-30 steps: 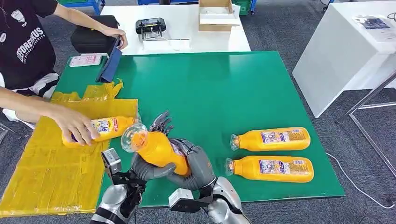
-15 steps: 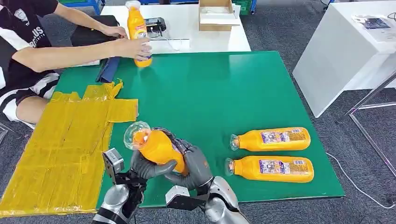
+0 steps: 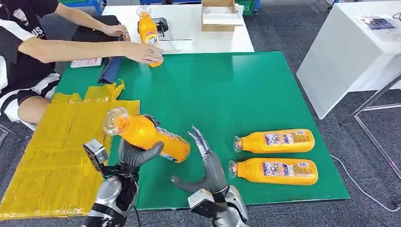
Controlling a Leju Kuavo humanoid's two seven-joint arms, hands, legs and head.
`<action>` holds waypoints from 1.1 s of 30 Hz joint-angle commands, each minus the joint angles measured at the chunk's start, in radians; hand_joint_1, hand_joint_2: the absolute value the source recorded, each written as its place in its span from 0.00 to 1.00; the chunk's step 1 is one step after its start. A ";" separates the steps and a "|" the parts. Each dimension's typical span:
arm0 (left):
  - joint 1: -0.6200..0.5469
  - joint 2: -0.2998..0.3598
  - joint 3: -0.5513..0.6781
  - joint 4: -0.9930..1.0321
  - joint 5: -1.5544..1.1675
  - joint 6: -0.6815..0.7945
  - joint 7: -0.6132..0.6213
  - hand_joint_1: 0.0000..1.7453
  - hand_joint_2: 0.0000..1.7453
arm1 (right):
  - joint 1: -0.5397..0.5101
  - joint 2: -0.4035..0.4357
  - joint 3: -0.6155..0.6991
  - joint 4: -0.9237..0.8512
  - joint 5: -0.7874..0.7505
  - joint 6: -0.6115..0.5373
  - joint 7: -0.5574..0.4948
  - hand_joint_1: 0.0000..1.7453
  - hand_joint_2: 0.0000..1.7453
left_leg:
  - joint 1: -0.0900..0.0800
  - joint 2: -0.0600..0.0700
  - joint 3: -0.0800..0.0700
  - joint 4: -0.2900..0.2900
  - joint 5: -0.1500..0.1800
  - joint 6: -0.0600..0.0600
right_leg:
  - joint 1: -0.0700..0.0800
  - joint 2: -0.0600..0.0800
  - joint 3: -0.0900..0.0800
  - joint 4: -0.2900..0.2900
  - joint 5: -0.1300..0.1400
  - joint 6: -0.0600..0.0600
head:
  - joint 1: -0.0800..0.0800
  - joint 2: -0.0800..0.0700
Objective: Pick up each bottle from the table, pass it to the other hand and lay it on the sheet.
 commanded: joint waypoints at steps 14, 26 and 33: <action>-0.420 0.229 -0.036 0.919 -1.641 0.650 0.678 1.00 1.00 | 0.051 -0.073 -0.167 -0.374 0.092 -0.098 0.060 0.00 1.00 | 0.001 -0.005 0.006 -0.002 0.000 -0.001 | 0.000 0.001 0.006 -0.001 -0.001 -0.001 | 0.000 0.000; -0.427 0.213 0.101 0.996 -1.594 0.726 0.668 0.00 1.00 | 0.044 -0.084 -0.171 -0.318 0.132 -0.108 0.086 0.00 1.00 | 0.000 -0.001 0.004 -0.001 0.000 -0.001 | 0.000 0.004 0.004 -0.001 0.001 -0.001 | 0.000 0.000; -0.403 0.196 0.148 0.964 -1.533 0.709 0.588 0.00 1.00 | 0.007 -0.105 -0.180 -0.248 0.243 -0.095 0.189 0.00 1.00 | 0.000 -0.001 0.004 -0.001 0.001 -0.001 | 0.000 0.002 0.004 -0.001 0.001 0.000 | 0.000 0.000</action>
